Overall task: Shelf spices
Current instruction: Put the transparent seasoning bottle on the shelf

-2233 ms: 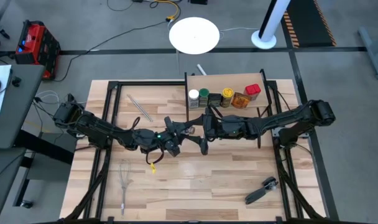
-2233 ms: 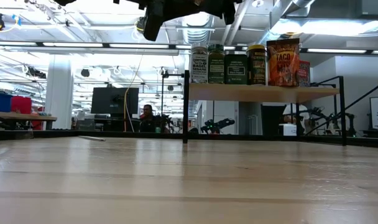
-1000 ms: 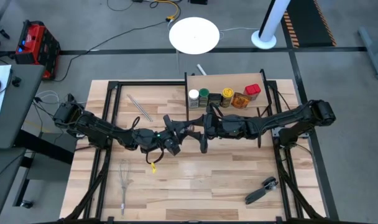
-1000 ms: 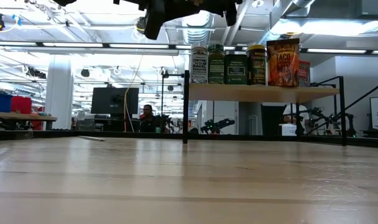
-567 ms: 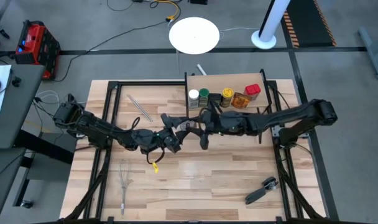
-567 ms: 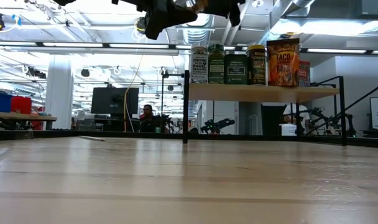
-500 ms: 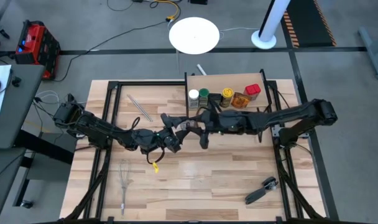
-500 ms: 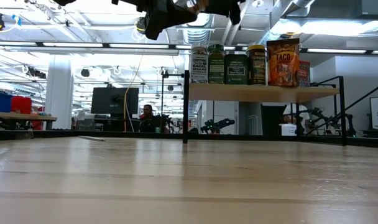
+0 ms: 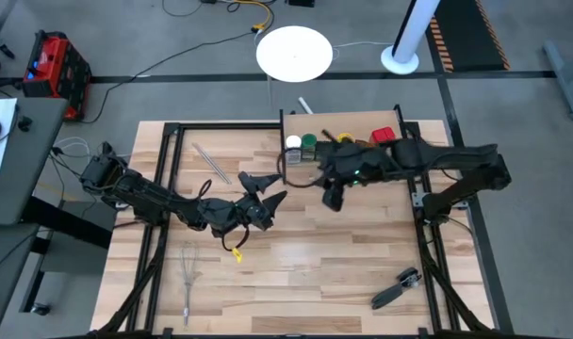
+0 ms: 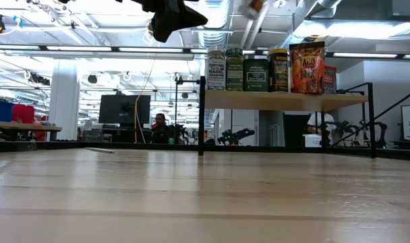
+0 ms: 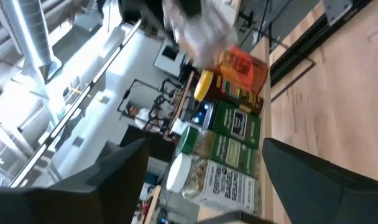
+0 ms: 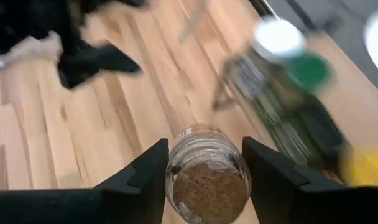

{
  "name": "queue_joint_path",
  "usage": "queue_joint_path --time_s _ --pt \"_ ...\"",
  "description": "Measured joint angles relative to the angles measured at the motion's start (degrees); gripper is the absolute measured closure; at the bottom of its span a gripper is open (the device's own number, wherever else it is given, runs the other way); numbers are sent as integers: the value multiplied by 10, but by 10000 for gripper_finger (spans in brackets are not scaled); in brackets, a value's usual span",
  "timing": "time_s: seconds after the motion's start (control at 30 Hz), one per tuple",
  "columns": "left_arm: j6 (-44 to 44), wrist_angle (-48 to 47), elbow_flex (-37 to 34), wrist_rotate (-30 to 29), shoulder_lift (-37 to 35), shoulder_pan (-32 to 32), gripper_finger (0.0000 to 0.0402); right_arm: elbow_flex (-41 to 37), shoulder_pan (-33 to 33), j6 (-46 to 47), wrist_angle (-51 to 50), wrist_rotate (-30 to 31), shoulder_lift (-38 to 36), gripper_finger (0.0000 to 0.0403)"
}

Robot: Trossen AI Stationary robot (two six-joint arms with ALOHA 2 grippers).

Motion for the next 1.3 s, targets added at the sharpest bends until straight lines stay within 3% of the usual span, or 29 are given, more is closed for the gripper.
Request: queue_joint_path --time_s 0.27,0.43,0.77,1.1,1.3 --pt "-1 -1 0 -33 0 -12 98 165 -43 141 -347 5 0 222" --pt "-21 -3 0 -33 0 -11 98 167 -90 158 -345 -30 -41 222" --pt "-32 -7 0 -33 0 -14 98 109 -240 143 -336 -36 -149 222" --pt "-46 -7 0 -32 0 -14 98 -26 -416 73 -344 -62 -228 222" --pt "-51 -7 0 -14 0 -14 98 -128 -461 31 -341 -85 -236 222"
